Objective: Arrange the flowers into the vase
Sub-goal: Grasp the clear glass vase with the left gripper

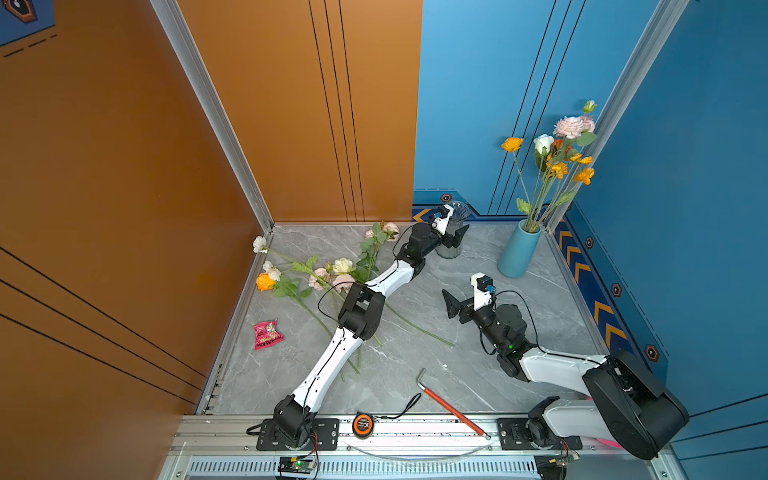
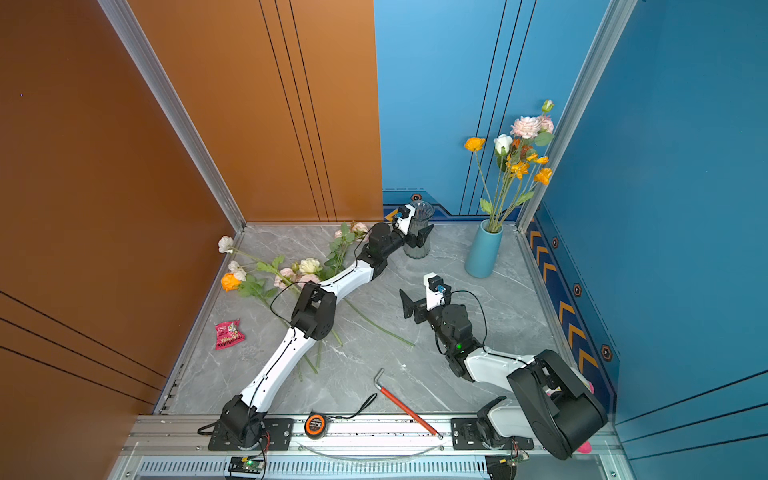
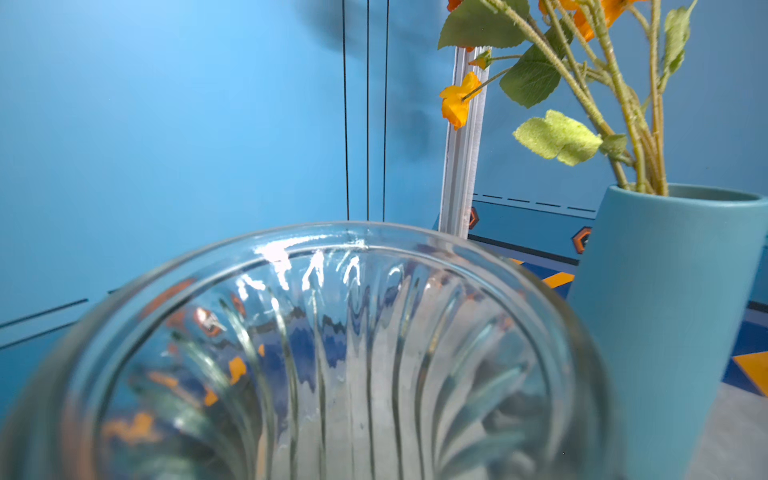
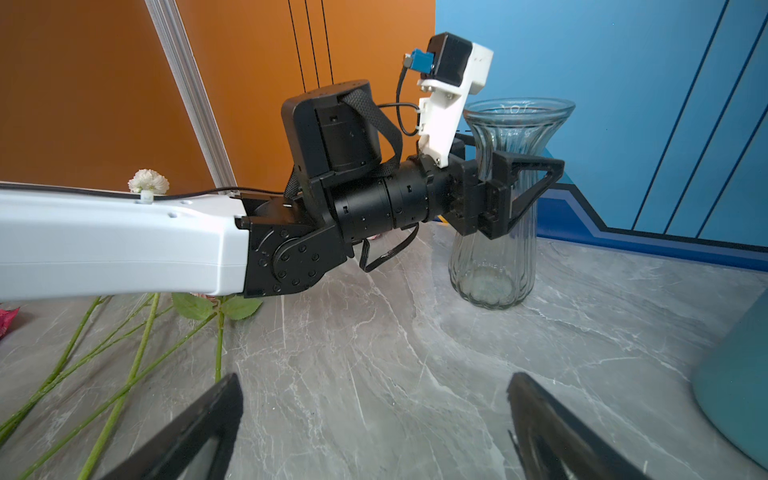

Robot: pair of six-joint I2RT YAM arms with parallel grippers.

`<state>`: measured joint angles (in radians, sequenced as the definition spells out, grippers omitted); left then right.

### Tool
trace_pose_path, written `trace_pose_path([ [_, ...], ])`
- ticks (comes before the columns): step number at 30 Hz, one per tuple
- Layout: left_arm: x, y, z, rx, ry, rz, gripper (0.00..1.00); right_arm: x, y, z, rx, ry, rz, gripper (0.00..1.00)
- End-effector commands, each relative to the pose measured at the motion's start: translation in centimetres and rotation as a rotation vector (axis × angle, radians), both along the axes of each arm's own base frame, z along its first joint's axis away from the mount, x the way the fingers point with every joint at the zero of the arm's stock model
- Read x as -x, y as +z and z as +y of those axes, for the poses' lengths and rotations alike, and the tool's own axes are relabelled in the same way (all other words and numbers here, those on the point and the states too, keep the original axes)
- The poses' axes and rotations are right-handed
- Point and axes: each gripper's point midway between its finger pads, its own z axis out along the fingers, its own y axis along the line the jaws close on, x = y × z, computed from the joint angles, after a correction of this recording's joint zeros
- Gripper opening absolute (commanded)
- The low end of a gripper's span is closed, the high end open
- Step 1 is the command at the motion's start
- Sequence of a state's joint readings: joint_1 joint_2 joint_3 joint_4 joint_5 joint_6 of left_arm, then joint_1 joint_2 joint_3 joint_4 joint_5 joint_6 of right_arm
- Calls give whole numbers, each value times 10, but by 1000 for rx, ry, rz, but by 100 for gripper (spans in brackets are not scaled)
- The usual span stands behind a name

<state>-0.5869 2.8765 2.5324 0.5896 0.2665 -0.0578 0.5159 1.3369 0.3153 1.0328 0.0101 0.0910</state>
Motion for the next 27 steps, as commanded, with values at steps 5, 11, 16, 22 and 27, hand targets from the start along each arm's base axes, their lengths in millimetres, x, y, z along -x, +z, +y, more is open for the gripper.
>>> trace_pose_path([
  [5,15,36,-10,-28,-26,-104,54,1,7,4,-37,30,-14,100],
  [11,42,103,14,133,-55,-159,32,25,2,8,-51,61,18,100],
  [16,89,155,39,195,-86,-180,25,55,3,12,1,89,8,100],
  [22,160,163,66,114,-41,-183,21,80,9,4,20,75,-45,100],
  [27,210,145,81,86,-17,-185,19,88,12,7,12,107,-56,100],
])
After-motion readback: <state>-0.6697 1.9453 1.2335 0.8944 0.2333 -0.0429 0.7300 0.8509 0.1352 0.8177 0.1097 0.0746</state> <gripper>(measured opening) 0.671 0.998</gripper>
